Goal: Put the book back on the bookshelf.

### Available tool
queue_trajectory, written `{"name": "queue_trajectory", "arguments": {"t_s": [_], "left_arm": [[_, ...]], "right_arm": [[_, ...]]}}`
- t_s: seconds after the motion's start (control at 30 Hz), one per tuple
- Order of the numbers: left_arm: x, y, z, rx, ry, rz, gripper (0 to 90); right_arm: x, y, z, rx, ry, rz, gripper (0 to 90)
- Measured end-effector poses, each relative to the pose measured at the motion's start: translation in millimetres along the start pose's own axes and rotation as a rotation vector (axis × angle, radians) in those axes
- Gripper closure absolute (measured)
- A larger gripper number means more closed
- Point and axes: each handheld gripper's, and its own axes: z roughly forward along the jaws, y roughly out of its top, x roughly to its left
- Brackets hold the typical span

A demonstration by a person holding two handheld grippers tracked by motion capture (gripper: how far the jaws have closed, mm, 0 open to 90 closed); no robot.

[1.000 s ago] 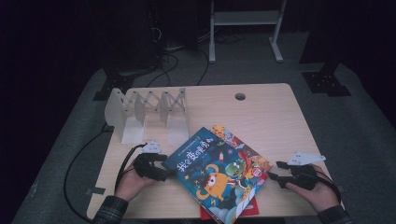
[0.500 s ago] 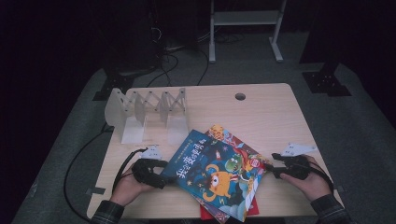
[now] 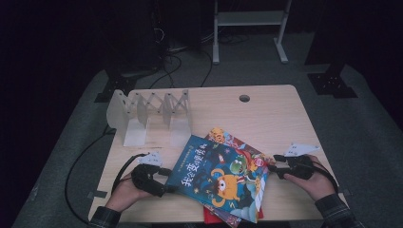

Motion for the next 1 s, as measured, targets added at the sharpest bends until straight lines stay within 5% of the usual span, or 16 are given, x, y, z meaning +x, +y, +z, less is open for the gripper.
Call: {"name": "queue_trajectory", "arguments": {"t_s": [0.13, 0.27, 0.77, 1.0], "left_arm": [[9.5, 3.7, 6.3, 0.002, 0.012, -0.021, 19.9], [5.3, 6.9, 15.3, 0.028, -0.005, 0.013, 17.7], [-1.1, 4.8, 9.6, 0.025, -0.048, 0.016, 21.8], [7.2, 5.0, 13.8, 0.021, 0.009, -0.034, 17.7]], "right_arm": [[-0.6, 0.9, -0.8, -0.019, 0.067, 0.028, 47.8], [5.3, 3.0, 3.6, -0.012, 0.131, 0.037, 47.4], [-0.8, 4.8, 9.8, -0.010, 0.138, 0.089, 42.7], [3.4, 10.3, 15.6, -0.014, 0.139, 0.078, 42.8]]}}
